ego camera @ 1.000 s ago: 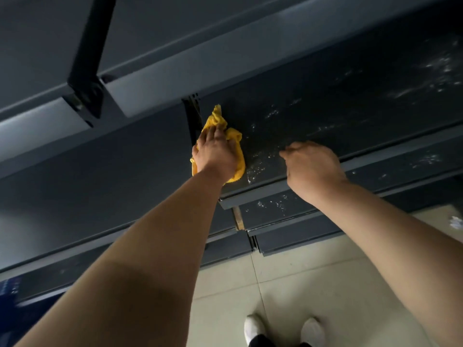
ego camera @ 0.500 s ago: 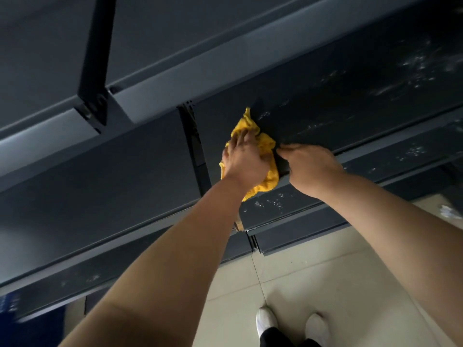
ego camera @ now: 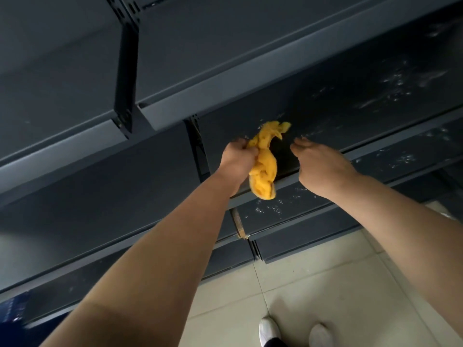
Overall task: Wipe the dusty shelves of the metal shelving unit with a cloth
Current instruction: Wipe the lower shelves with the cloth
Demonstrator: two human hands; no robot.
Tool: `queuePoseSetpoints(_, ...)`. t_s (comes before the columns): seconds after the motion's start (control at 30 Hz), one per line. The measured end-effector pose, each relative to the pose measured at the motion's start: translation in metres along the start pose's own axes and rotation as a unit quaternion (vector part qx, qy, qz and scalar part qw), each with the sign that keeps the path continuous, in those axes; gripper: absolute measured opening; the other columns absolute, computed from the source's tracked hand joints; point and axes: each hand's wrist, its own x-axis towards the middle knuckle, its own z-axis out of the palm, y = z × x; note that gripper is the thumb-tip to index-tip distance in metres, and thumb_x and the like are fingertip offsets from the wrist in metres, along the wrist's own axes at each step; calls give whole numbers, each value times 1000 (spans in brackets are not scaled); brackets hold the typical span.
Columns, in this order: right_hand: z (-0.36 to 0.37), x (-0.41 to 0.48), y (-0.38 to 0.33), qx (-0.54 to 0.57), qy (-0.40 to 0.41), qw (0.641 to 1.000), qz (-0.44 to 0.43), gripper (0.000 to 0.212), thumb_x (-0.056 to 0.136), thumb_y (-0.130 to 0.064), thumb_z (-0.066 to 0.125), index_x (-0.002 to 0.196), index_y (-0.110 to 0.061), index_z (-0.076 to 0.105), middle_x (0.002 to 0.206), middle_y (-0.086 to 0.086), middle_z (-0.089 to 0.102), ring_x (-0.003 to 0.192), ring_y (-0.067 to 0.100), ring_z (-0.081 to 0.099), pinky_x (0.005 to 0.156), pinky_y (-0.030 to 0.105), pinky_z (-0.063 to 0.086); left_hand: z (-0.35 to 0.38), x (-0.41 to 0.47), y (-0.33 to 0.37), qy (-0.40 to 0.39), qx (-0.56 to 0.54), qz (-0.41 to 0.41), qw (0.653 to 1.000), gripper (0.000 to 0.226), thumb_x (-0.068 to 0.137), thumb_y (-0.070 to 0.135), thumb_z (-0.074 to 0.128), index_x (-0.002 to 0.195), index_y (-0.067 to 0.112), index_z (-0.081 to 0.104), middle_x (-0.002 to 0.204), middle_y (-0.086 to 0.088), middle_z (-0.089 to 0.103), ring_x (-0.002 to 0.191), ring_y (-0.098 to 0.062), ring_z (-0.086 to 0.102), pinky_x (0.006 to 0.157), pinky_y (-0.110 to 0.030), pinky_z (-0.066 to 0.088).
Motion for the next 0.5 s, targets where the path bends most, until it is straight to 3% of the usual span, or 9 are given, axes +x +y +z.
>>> queuePoseSetpoints(0.07,-5,1,-1,5,16,1000,12,51,90,1,45,139,-7,43,149,9,38,135,25,42,102,44,45,-4,-1,6,-5,-140,-57,989,16,95,7,44,97,10,59,91,-11,66,86,-25,65,83,-40,58)
queuePoseSetpoints(0.1,-6,2,-3,9,23,1000,15,51,90,1,45,140,-8,43,148,9,39,133,26,44,102,44,45,-9,2,6,13,-113,-59,992,18,96,9,44,97,10,61,92,-10,66,88,-25,65,83,-39,57)
queuePoseSetpoints(0.2,-7,8,-13,26,34,999,14,49,91,1,43,139,-8,44,146,11,41,131,29,46,102,43,44,-27,3,-4,108,137,-34,984,25,96,14,42,111,11,62,98,-7,62,91,-28,61,71,-30,47)
queuePoseSetpoints(0.27,-2,13,-24,40,41,998,4,46,93,-2,42,139,-9,44,145,12,43,129,32,47,100,43,46,-36,0,-11,120,202,-28,972,29,94,10,39,118,9,56,104,-10,59,91,-29,57,69,-32,43)
queuePoseSetpoints(0.4,19,26,-54,67,7,997,-34,54,101,-35,36,150,-14,26,159,12,18,147,30,14,116,45,26,-45,-1,-24,117,299,-26,947,33,92,10,40,124,8,49,116,-13,59,104,-32,56,73,-37,45)
queuePoseSetpoints(0.5,43,36,-78,38,-9,997,-64,68,96,-57,30,153,-24,11,162,8,3,148,33,-2,120,46,9,-56,1,-33,132,326,-37,935,43,92,8,41,134,6,41,132,-16,52,125,-35,46,91,-41,44)
